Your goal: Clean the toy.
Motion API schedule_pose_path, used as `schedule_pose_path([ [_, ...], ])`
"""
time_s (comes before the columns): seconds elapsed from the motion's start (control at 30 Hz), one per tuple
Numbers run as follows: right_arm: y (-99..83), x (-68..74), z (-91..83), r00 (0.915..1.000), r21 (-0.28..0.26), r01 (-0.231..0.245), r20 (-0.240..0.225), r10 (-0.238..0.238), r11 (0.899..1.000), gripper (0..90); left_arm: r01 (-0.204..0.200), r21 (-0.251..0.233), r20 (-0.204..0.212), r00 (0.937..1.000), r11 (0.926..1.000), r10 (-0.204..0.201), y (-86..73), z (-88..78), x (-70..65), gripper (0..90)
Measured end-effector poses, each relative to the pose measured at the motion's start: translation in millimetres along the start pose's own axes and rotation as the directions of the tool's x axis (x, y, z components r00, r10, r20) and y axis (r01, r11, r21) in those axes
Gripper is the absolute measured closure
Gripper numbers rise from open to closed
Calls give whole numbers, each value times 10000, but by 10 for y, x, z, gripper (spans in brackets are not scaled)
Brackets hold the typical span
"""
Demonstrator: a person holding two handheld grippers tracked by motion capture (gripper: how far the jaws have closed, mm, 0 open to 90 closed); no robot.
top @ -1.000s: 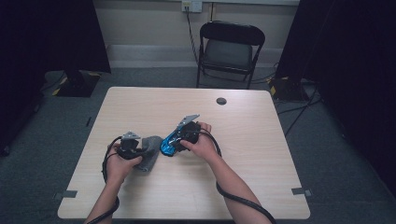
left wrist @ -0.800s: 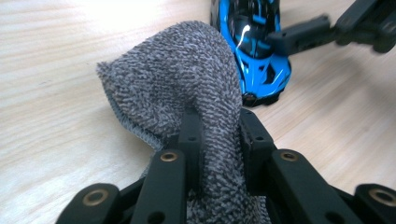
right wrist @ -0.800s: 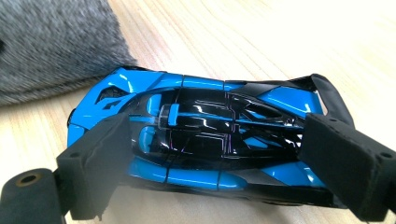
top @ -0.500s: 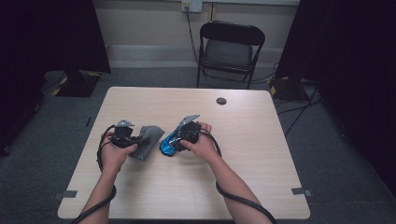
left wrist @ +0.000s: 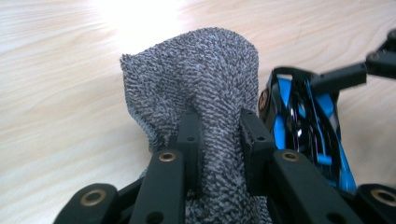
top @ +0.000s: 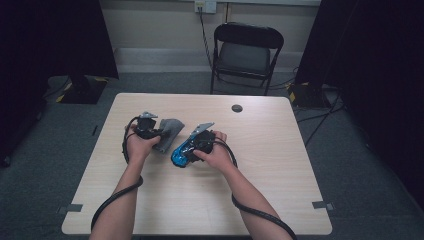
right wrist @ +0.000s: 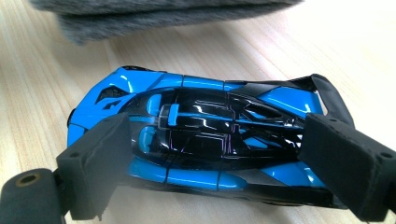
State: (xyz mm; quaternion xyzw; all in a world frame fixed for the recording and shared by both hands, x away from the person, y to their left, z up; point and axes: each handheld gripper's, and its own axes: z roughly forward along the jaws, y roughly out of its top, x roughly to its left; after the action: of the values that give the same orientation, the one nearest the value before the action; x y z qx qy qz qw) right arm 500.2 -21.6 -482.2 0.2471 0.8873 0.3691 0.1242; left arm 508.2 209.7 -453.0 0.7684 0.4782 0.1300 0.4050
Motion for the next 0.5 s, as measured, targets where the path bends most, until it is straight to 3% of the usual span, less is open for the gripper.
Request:
schedule_pose_path([
  [0.2,-4,3,-1,10000,-19,-24,16,24,10000,89,-188,89,-156,9997,9998,190,62,254,-45,735],
  [0.3,6,2,1,10000,34,-29,4,29,10000,90,-414,159,-36,9991,9990,415,88,392,-112,735],
  [0.37,0,-2,1,10000,-9,-7,-11,7,10000,89,-800,378,47,9968,9961,799,111,471,-146,734],
  [0.43,-7,-3,-1,10000,-40,-4,-13,4,10000,89,-710,476,181,9974,9963,702,115,556,-193,728],
  [0.5,-7,-3,-1,10000,-44,-2,-13,2,10000,89,-881,660,157,9961,9939,873,103,638,-235,710],
])
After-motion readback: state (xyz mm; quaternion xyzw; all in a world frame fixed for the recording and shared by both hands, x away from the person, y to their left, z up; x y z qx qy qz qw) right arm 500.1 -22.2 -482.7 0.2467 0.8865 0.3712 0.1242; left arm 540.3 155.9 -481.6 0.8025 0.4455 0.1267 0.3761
